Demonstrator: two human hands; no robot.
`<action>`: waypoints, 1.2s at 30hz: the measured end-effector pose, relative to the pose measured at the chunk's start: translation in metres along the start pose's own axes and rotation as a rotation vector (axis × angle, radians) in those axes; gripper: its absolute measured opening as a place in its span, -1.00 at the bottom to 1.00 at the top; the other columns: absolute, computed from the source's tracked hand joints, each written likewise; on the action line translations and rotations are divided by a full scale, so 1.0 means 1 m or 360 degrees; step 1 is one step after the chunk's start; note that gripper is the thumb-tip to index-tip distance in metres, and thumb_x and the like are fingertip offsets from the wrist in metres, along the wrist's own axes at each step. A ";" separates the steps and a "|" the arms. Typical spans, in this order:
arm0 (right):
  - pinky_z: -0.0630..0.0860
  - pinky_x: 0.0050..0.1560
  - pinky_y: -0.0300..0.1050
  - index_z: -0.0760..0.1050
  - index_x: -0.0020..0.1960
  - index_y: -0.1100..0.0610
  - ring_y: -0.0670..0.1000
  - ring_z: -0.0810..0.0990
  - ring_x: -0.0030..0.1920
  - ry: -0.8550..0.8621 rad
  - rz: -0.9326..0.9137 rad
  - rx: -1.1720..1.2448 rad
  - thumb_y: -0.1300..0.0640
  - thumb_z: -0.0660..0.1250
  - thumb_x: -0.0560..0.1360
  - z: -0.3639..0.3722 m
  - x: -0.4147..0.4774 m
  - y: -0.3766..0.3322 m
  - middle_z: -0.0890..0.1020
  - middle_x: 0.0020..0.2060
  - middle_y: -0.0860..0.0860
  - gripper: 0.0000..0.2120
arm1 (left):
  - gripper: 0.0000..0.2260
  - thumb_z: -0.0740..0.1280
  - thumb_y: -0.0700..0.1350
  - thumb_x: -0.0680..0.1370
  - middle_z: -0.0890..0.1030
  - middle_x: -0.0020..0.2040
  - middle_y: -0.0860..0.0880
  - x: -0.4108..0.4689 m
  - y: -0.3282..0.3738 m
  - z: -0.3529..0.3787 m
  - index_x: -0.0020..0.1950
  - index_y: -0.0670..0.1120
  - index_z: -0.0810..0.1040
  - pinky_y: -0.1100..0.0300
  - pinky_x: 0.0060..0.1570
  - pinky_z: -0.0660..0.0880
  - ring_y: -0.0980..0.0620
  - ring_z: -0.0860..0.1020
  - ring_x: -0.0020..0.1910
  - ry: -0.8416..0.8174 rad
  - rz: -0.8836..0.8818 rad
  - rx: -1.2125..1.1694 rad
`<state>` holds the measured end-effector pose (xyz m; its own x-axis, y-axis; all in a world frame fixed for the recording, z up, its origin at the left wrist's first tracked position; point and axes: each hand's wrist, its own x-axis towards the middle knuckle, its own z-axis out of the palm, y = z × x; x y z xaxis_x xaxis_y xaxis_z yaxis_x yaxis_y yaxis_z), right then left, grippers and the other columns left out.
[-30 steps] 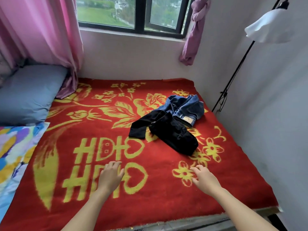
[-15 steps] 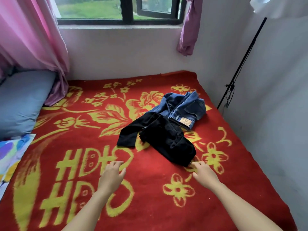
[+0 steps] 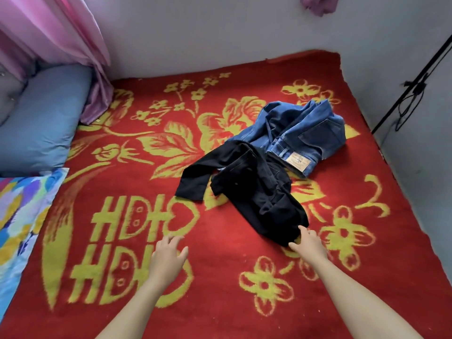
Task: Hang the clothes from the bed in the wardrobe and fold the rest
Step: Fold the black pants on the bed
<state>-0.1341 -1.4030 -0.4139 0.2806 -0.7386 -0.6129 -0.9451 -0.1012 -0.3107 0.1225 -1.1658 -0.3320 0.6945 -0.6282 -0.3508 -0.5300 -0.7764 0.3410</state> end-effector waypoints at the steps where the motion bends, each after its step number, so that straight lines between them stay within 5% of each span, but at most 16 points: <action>1: 0.40 0.23 0.03 0.04 0.50 0.06 0.16 0.24 0.40 -0.0019 0.0007 0.0007 -0.05 0.27 0.54 -0.001 0.009 -0.003 0.22 0.42 0.13 -0.35 | -0.64 0.21 -0.02 0.60 0.36 0.36 -0.04 0.001 -0.003 -0.001 0.38 -0.08 0.38 0.04 0.27 0.36 -0.01 0.27 0.36 -0.0014 -0.0041 -0.0018; 9: 0.23 0.34 0.17 -0.13 0.53 0.03 0.22 0.11 0.45 -0.0047 0.0165 0.0149 -0.13 0.39 0.44 -0.006 0.084 -0.032 0.05 0.49 0.18 -0.09 | -0.66 0.22 -0.03 0.60 0.38 0.33 0.00 0.018 -0.021 0.009 0.36 -0.05 0.40 0.10 0.28 0.32 0.02 0.28 0.35 -0.0059 -0.0219 -0.0017; 17: 0.23 0.35 0.26 -0.15 0.53 0.03 0.32 0.17 0.41 0.0050 0.0649 0.0749 -0.04 0.50 0.36 0.014 0.128 -0.040 0.03 0.48 0.23 0.01 | -0.68 0.24 -0.03 0.58 0.42 0.31 -0.05 0.064 -0.036 -0.019 0.32 -0.07 0.45 0.03 0.25 0.32 -0.02 0.33 0.33 0.0070 -0.0284 0.0008; 19: 0.25 0.34 0.22 -0.05 0.53 0.09 0.28 0.24 0.41 0.0079 0.0693 0.0980 0.07 0.49 0.39 0.023 0.126 -0.038 0.17 0.46 0.21 -0.07 | -0.68 0.24 -0.04 0.59 0.43 0.31 -0.06 0.067 -0.035 -0.020 0.32 -0.08 0.45 0.03 0.26 0.31 -0.02 0.33 0.33 0.0074 -0.0295 -0.0014; 23: 0.41 0.06 -0.01 0.29 0.43 0.11 0.23 0.46 0.23 0.0246 0.0620 0.0814 0.16 0.35 0.51 0.032 0.104 -0.038 0.49 0.28 0.15 -0.48 | -0.68 0.24 -0.04 0.59 0.43 0.30 -0.06 0.064 -0.026 -0.009 0.32 -0.10 0.44 0.06 0.26 0.31 -0.01 0.33 0.33 0.0008 -0.0246 -0.0062; 31: 0.44 0.08 -0.07 0.42 0.35 0.05 0.14 0.50 0.20 0.0396 0.0218 0.0487 0.16 0.24 0.55 0.027 0.011 -0.087 0.53 0.24 0.05 -0.63 | -0.65 0.23 0.01 0.59 0.42 0.31 -0.01 0.036 0.003 0.015 0.35 -0.04 0.40 0.14 0.27 0.30 0.03 0.33 0.32 -0.0163 -0.0027 -0.0075; 36: 0.41 -0.07 -0.08 0.60 0.07 0.15 0.20 0.56 0.07 0.0468 0.0131 0.0700 0.19 0.33 0.43 0.004 -0.072 -0.119 0.65 0.02 0.14 -0.77 | -0.20 0.38 0.22 0.42 0.18 0.49 0.04 0.010 0.024 0.017 0.53 0.05 0.06 0.10 0.37 0.16 0.05 0.13 0.46 -0.0252 0.0452 -0.0049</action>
<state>-0.0415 -1.3357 -0.3358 0.0901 -0.8944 -0.4380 -0.7850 0.2069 -0.5840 0.1087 -1.1917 -0.3419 0.4352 -0.8215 -0.3683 -0.6752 -0.5684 0.4701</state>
